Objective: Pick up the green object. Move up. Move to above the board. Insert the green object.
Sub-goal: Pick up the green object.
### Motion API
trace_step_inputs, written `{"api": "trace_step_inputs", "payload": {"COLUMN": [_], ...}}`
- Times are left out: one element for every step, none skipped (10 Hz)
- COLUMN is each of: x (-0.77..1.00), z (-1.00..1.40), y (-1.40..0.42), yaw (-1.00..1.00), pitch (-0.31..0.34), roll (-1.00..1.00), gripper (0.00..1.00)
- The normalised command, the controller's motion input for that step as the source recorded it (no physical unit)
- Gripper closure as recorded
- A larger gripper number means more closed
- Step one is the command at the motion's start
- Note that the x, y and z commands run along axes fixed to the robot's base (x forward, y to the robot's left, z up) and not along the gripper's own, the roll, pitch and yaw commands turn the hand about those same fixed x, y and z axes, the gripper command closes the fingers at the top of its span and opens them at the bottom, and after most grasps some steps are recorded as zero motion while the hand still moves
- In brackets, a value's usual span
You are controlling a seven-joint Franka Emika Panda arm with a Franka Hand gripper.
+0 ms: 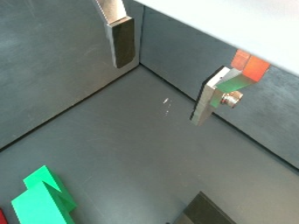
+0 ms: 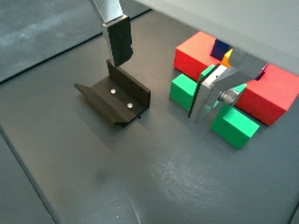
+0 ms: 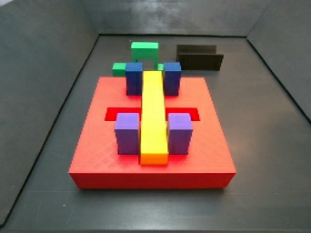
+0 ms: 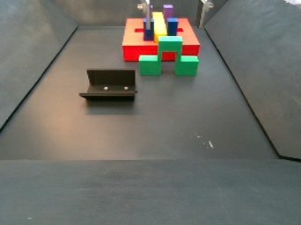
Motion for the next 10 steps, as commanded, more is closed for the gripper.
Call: {"api": "trace_step_inputs", "payload": {"x": [0.0, 0.0, 0.0, 0.18, 0.2, 0.2, 0.14, 0.0, -0.09, -0.17], "z": [0.0, -0.19, -0.27, -0.26, -0.23, -0.24, -0.31, -0.25, -0.27, -0.31], "y": [-0.02, -0.34, -0.73, -0.99, -0.98, -0.98, -0.91, -0.79, -0.65, -0.54], "yaw": [0.0, 0.0, 0.0, 0.0, 0.0, 0.0, 0.0, 0.02, 0.0, 0.0], "pitch": [0.0, -0.054, -0.06, -0.011, -0.006, 0.0, 0.0, 0.024, 0.027, 0.031], "roll": [0.0, 0.0, 0.08, 0.2, 0.22, 0.22, 0.31, 0.34, 0.25, 0.22], "gripper": [0.0, 0.0, 0.0, 0.0, 0.0, 0.0, 0.0, 0.0, 0.0, 0.0]}}
